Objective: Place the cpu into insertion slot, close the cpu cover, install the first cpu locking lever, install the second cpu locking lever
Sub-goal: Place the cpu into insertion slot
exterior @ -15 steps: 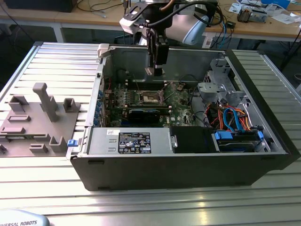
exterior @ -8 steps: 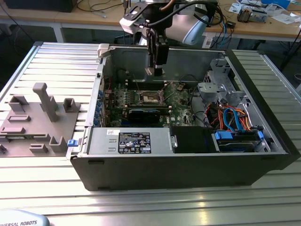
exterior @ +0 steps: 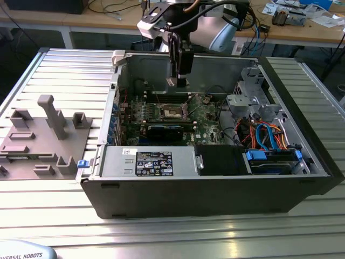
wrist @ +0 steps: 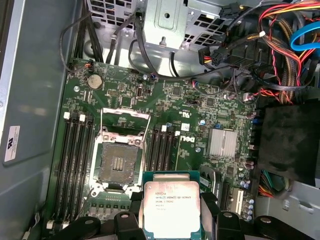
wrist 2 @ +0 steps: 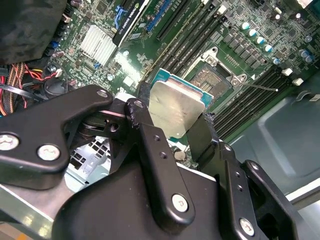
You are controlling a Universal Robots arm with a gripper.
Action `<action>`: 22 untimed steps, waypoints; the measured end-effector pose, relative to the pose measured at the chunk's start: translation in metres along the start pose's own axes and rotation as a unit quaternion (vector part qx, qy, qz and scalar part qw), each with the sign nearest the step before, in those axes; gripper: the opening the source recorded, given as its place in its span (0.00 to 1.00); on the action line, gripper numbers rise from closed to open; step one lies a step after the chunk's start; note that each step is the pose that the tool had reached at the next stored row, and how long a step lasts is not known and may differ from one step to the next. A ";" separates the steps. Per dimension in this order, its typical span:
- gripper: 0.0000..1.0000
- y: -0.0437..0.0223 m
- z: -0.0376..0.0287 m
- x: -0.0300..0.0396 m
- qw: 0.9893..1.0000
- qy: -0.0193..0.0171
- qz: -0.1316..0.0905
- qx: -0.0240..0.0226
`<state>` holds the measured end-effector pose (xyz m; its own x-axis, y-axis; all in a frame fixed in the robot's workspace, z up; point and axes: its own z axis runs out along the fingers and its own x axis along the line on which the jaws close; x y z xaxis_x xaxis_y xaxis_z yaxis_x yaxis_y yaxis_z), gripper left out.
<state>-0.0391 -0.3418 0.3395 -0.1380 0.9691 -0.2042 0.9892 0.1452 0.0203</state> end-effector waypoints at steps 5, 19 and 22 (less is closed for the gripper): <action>0.54 0.0001 0.0000 0.0000 1.000 -0.002 0.000 0.000; 0.54 0.0005 0.0001 -0.0001 1.000 -0.007 0.000 0.001; 0.54 0.0006 0.0000 -0.0001 1.000 -0.008 0.000 0.001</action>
<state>-0.0385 -0.3418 0.3395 -0.1380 0.9656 -0.2204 0.9892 0.1455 0.0178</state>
